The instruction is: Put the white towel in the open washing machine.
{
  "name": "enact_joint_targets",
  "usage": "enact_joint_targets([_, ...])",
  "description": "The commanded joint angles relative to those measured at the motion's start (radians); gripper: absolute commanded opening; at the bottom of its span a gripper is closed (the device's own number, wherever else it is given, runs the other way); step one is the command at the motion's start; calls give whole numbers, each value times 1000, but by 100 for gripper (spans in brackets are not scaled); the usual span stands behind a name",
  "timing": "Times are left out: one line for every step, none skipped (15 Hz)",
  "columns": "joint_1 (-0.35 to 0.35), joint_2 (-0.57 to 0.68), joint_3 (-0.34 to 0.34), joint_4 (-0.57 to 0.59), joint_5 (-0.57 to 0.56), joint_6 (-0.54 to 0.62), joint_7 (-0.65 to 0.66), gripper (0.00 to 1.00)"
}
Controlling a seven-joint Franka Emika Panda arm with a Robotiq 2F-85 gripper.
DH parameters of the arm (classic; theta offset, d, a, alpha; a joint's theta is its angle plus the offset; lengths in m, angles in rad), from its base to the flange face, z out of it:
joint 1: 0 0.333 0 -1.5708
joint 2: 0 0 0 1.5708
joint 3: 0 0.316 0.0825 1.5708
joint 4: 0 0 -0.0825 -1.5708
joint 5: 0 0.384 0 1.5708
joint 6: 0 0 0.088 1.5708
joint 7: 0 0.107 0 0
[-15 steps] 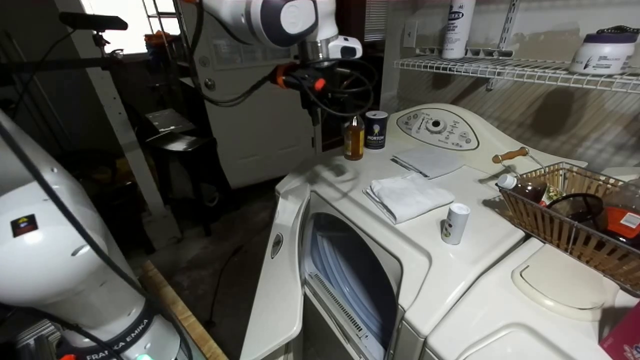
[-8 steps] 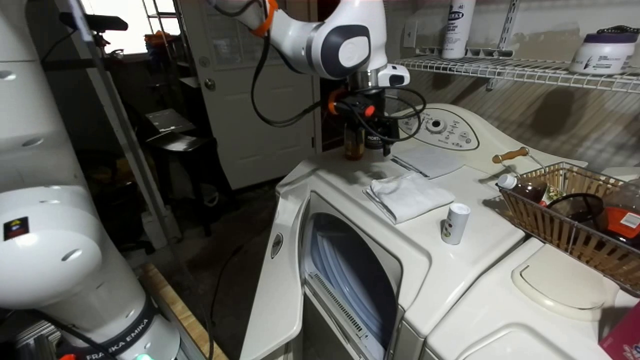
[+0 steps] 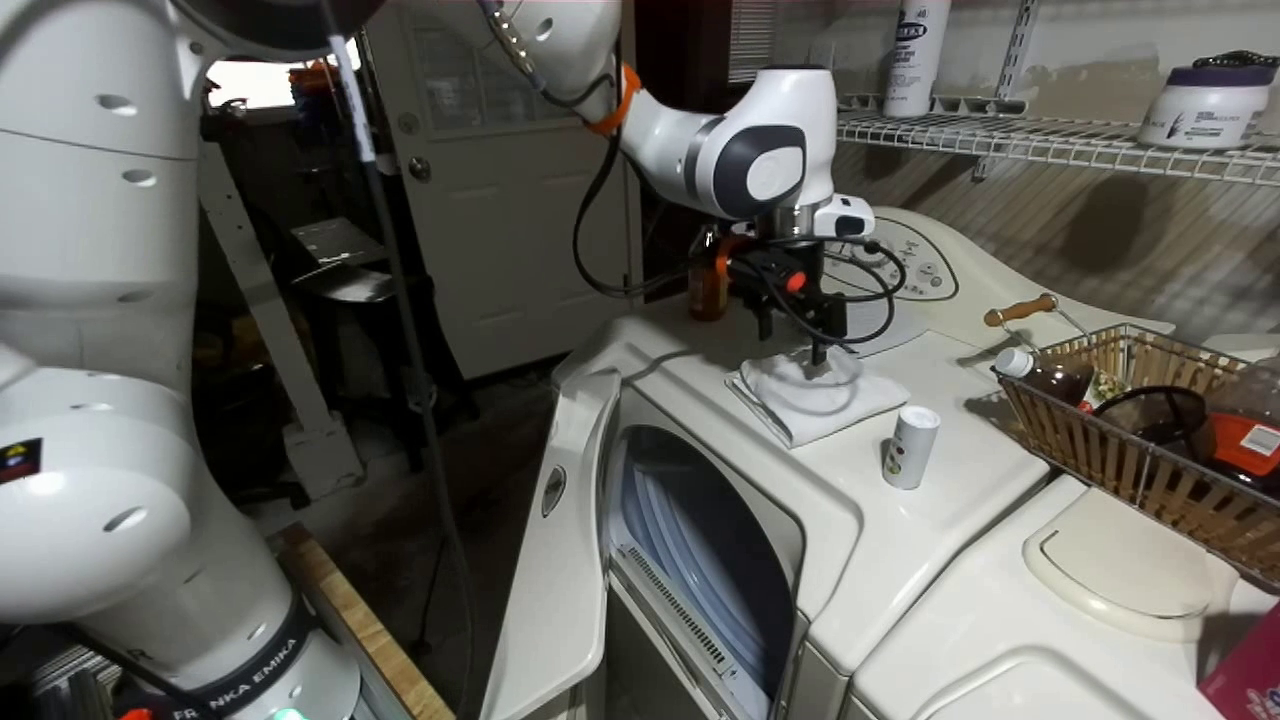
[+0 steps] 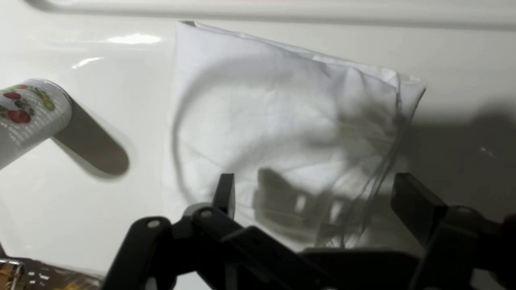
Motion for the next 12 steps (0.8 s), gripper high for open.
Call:
enact_joint_targets([-22, 89, 24, 66, 57, 12, -5, 100])
enact_joint_targets([-7, 40, 10, 19, 20, 0, 1, 100])
enact_joint_targets([-8, 57, 12, 26, 28, 5, 1, 100])
enact_joint_targets([-9, 69, 12, 33, 32, 7, 2, 100])
enact_joint_targets([-9, 75, 13, 37, 33, 8, 2, 100])
enact_joint_targets([-9, 77, 13, 41, 33, 8, 2, 100])
enact_joint_targets([-9, 77, 13, 43, 33, 8, 2, 100])
enact_joint_targets([-9, 77, 13, 44, 33, 8, 2, 100])
enact_joint_targets([-15, 91, 19, 57, 36, 8, -20, 100])
enact_joint_targets([-9, 110, 11, 66, 22, 24, -5, 100])
enact_joint_targets([-11, 121, 11, 70, 20, 22, -11, 100])
enact_joint_targets([-15, 132, 14, 75, 24, 24, -14, 100])
